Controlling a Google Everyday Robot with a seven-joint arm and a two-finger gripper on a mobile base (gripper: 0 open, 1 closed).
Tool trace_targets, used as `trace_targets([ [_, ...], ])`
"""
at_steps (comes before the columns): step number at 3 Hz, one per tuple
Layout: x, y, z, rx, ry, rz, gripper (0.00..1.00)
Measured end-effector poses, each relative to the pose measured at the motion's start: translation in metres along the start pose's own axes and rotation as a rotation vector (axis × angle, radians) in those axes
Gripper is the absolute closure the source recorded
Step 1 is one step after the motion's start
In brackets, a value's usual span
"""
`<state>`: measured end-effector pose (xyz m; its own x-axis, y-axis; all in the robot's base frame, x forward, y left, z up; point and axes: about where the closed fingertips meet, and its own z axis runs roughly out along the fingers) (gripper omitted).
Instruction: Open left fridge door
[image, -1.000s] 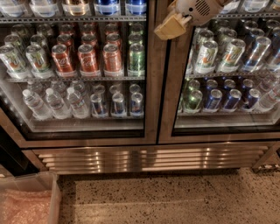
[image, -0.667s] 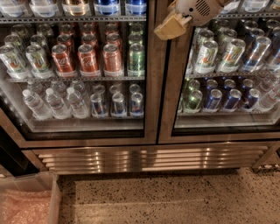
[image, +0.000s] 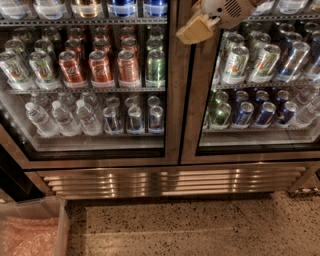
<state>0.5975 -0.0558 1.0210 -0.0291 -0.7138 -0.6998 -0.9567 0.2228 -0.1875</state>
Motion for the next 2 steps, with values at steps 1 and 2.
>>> trace_targets([
  [1,0.0004,-0.0003,-0.0004,-0.001,-0.007,0.002,1.00],
  [2,-0.0028,-0.0019,-0.0028,0.003,-0.022,-0.007,1.00],
])
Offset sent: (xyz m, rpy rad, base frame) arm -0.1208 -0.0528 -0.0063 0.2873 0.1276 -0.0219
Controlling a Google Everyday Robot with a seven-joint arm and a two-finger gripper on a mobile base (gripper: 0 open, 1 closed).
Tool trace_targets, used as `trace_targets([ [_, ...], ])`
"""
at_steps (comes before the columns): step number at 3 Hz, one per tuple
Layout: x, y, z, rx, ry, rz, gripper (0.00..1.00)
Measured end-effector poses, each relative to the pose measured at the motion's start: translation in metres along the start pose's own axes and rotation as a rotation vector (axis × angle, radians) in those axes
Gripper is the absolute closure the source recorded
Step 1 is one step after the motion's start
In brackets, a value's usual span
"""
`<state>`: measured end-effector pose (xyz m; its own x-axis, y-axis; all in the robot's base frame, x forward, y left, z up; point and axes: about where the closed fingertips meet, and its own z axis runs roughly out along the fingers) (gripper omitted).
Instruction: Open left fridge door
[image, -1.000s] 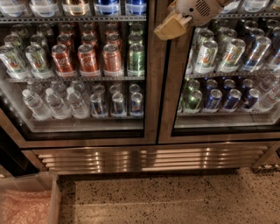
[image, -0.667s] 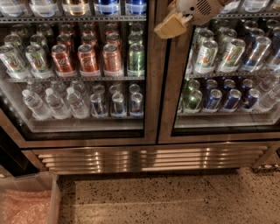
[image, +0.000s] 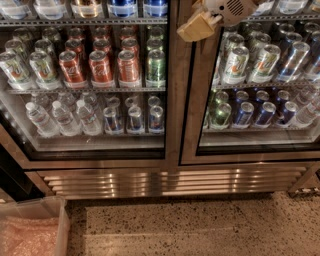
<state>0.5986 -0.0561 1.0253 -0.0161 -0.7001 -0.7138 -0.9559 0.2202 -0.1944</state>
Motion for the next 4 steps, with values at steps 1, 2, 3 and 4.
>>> trace_targets([
  [1,0.000,0.000,0.000,0.000,0.000,0.000,1.00],
  [2,0.000,0.000,-0.004,0.000,0.000,0.000,1.00],
  [3,0.004,0.016,-0.008,-0.010,-0.016,0.004,1.00],
  [4,0.002,0.017,-0.010,-0.010,-0.016,0.004,1.00],
])
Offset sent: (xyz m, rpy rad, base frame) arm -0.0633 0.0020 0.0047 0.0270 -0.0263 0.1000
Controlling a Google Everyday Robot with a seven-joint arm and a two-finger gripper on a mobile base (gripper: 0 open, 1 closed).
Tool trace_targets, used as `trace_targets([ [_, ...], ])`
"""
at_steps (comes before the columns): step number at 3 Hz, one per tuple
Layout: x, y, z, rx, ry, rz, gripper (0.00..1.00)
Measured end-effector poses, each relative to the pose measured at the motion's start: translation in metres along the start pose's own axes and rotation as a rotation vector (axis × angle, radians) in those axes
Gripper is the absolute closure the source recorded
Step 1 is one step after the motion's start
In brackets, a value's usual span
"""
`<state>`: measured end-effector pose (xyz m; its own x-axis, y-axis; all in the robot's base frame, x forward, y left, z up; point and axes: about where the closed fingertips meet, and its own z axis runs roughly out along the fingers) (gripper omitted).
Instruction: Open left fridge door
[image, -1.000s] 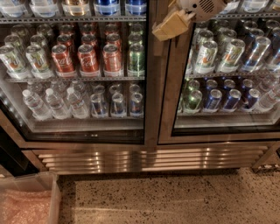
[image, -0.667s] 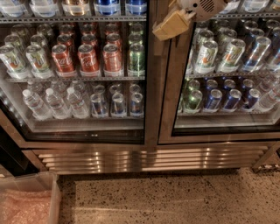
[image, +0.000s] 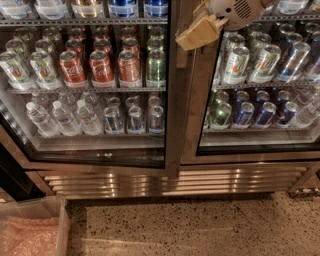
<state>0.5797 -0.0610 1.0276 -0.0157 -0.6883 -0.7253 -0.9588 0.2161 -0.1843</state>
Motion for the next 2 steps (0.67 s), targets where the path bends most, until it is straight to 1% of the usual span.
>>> trace_targets([
  [1,-0.001,0.000,-0.001,0.000,0.000,0.000,1.00],
  [2,0.002,0.023,-0.005,-0.016,-0.027,-0.004,0.82],
])
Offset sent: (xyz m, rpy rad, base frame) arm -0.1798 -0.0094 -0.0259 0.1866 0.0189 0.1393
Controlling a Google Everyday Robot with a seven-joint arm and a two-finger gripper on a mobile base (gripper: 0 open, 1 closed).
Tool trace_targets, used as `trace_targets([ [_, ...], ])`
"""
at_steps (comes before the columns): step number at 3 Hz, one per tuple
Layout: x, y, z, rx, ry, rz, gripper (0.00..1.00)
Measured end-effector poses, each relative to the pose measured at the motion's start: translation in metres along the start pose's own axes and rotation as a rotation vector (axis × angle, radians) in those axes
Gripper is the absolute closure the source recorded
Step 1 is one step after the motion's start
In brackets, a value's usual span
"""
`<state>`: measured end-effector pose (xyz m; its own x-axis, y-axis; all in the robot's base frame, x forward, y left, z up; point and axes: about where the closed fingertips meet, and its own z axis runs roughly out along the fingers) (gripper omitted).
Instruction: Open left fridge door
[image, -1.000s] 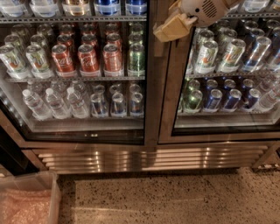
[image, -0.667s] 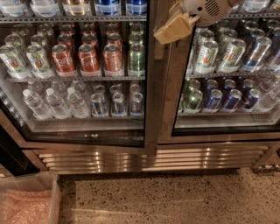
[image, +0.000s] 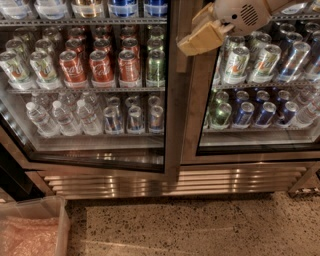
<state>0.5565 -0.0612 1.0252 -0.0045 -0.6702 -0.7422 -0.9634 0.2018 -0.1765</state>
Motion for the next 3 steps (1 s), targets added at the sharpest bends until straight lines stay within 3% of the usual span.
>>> trace_targets([
  [1,0.000,0.000,0.000,0.000,0.000,0.000,0.84],
  [2,-0.002,0.002,-0.001,-0.004,-0.001,-0.001,1.00],
  [3,-0.002,0.014,0.000,-0.019,-0.007,0.004,1.00],
])
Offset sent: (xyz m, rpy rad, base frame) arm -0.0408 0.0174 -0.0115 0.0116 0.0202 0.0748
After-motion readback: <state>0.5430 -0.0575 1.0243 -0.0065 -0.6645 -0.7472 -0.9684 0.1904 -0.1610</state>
